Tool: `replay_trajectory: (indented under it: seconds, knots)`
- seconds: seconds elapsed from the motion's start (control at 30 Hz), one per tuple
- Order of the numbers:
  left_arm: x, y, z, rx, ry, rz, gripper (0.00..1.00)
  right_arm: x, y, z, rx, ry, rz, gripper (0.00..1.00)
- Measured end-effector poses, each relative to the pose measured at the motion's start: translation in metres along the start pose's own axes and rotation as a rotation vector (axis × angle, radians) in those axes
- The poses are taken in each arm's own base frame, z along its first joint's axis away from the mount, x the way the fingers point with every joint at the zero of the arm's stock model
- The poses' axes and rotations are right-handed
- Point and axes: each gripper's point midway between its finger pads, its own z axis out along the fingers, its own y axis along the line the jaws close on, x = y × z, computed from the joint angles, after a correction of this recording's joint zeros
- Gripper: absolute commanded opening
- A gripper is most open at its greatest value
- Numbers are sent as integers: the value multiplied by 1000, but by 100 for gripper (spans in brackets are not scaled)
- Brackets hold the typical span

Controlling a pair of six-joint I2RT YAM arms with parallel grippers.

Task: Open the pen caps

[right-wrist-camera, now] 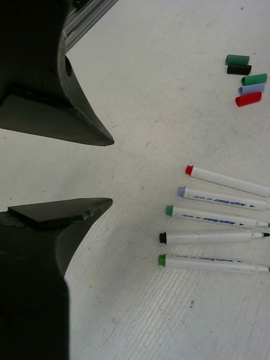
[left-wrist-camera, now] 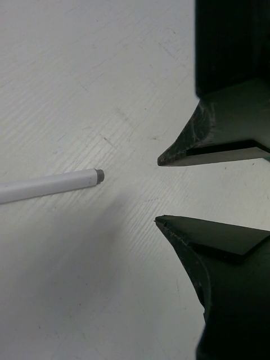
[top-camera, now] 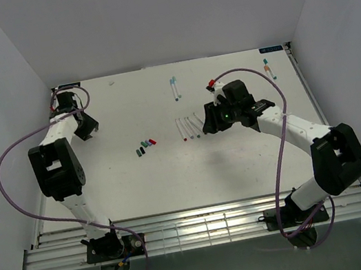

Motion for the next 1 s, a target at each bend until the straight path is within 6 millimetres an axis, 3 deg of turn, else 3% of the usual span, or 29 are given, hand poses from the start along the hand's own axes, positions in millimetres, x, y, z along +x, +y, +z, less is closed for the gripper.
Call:
replay_trajectory:
  seconds: [0.83,1.0]
  knots:
    - [-17,-8,42,-66,19,-31,54,2,-1,-3,3,-18,-14,49]
    - [-33,-15,46,-70,-11,-36,53,2,-1,-3,3,-19,-14,49]
